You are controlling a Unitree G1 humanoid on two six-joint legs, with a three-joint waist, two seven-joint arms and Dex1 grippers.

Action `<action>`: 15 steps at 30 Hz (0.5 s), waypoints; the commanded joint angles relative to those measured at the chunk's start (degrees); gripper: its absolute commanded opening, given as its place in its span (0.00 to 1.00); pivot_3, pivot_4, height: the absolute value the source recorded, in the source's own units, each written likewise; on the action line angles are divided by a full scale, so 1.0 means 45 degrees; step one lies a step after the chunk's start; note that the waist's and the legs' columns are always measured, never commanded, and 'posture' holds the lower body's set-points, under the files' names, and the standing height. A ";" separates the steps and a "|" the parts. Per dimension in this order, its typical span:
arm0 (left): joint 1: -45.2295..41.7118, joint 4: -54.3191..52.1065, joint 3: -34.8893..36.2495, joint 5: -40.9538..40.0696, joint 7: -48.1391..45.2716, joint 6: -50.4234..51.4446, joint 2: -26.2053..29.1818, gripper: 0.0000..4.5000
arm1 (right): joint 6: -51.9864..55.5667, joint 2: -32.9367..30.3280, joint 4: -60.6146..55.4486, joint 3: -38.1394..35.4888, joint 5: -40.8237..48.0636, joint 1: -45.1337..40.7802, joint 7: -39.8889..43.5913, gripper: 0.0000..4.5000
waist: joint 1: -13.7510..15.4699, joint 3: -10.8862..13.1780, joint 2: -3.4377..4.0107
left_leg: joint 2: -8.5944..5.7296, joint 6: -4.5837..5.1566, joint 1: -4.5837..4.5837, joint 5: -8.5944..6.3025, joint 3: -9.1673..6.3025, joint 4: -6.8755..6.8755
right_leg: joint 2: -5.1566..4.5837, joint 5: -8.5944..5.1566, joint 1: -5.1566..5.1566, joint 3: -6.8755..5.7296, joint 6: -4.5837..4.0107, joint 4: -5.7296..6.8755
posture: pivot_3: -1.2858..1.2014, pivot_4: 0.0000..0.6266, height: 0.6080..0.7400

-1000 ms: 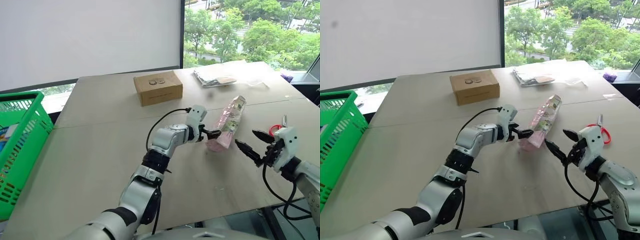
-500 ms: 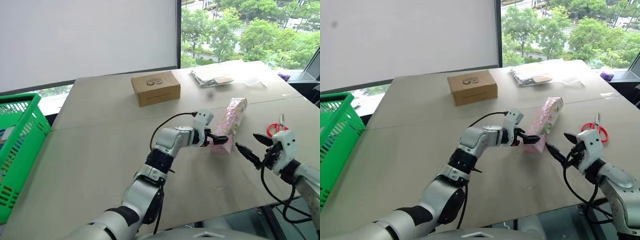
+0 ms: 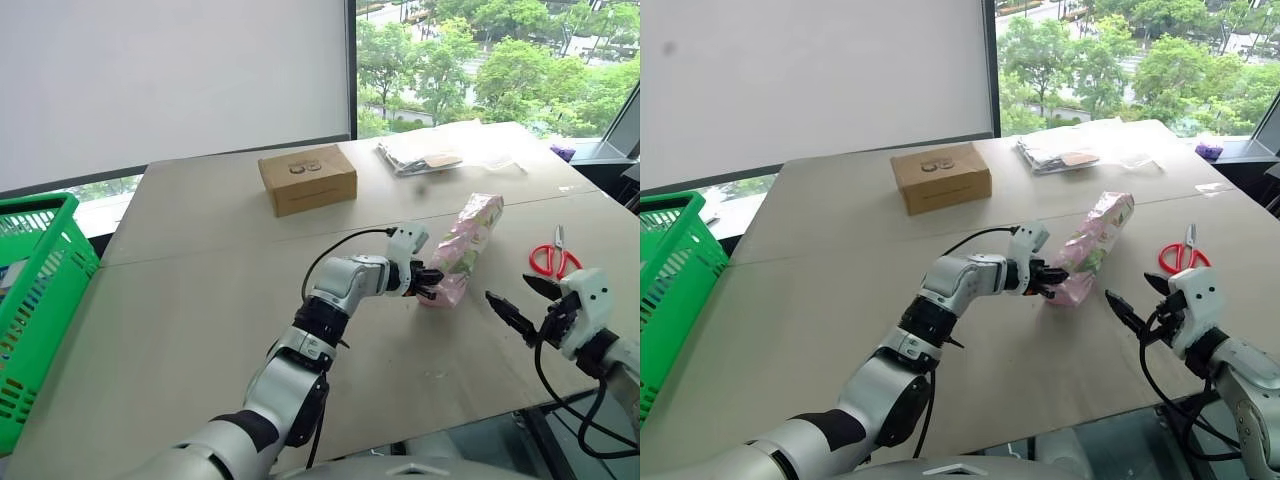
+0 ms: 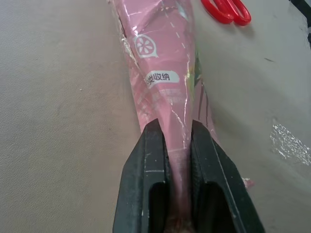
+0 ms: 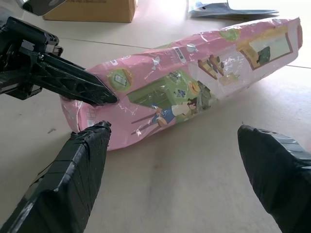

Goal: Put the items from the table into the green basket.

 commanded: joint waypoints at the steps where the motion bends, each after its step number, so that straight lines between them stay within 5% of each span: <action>1: -0.0317 -0.0014 0.0172 0.0280 0.0395 -0.0817 -0.0201 0.00 | -0.0428 -0.0036 -0.0215 -0.0188 0.0051 -0.0100 0.0114 1.00 | 0.0002 0.0004 0.0000 | -0.0001 0.0000 0.0000 0.0000 0.0000 0.0000 | -0.0001 0.0001 0.0001 0.0000 0.0001 -0.0002 | 0.43 0.00 1.00; 7: -0.0834 -0.1024 0.1358 0.0325 0.1032 -0.1551 0.1178 0.00 | -0.0454 0.0070 -0.0211 -0.0043 0.0437 -0.0516 0.0332 1.00 | -0.0223 0.0043 0.0024 | -0.0001 -0.0007 -0.0001 -0.0003 0.0002 0.0001 | -0.0001 0.0005 -0.0001 0.0002 0.0008 0.0002 | 0.44 0.00 1.00; 15: -0.0848 -0.2894 0.2862 0.0889 0.1512 -0.1444 0.4991 0.00 | 0.0118 0.0135 -0.0412 0.1145 0.1113 -0.2608 0.0603 1.00 | -0.0252 0.0117 0.0066 | 0.0022 -0.0002 -0.0026 0.0003 -0.0009 -0.0003 | 0.0020 0.0006 -0.0046 0.0001 0.0004 0.0005 | 0.48 0.00 1.00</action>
